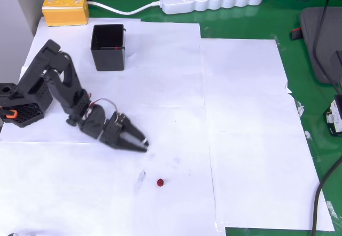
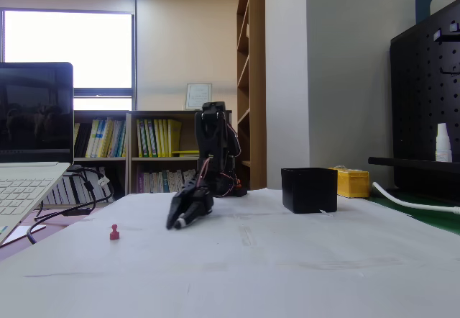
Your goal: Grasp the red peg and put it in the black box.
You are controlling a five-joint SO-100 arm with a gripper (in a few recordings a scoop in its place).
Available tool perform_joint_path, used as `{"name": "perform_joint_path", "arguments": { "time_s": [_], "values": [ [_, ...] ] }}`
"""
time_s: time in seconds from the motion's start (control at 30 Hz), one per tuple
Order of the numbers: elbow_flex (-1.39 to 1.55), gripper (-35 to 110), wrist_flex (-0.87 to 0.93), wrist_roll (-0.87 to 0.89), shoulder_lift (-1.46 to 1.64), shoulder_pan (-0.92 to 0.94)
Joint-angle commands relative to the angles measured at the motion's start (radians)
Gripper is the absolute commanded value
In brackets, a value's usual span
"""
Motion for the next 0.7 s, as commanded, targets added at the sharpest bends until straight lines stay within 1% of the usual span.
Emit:
{"name": "perform_joint_path", "arguments": {
  "time_s": [0.0, 0.17, 0.37, 0.4, 0.47, 0.53, 0.6, 0.67],
  "values": [
    [-0.023, 5, -0.003, -0.023, -0.034, 0.081],
    [-0.037, 4, -0.003, -0.025, -0.041, 0.129],
    [-0.034, 5, 0.0, -0.046, -0.037, 0.135],
    [-0.032, 7, -0.002, -0.046, -0.037, 0.132],
    [-0.018, 18, 0.006, -0.052, -0.035, 0.132],
    [0.009, 19, 0.031, -0.055, -0.032, 0.129],
    [0.038, 24, 0.046, -0.055, -0.025, 0.126],
    [0.066, 33, 0.057, -0.051, -0.017, 0.126]
  ]
}}
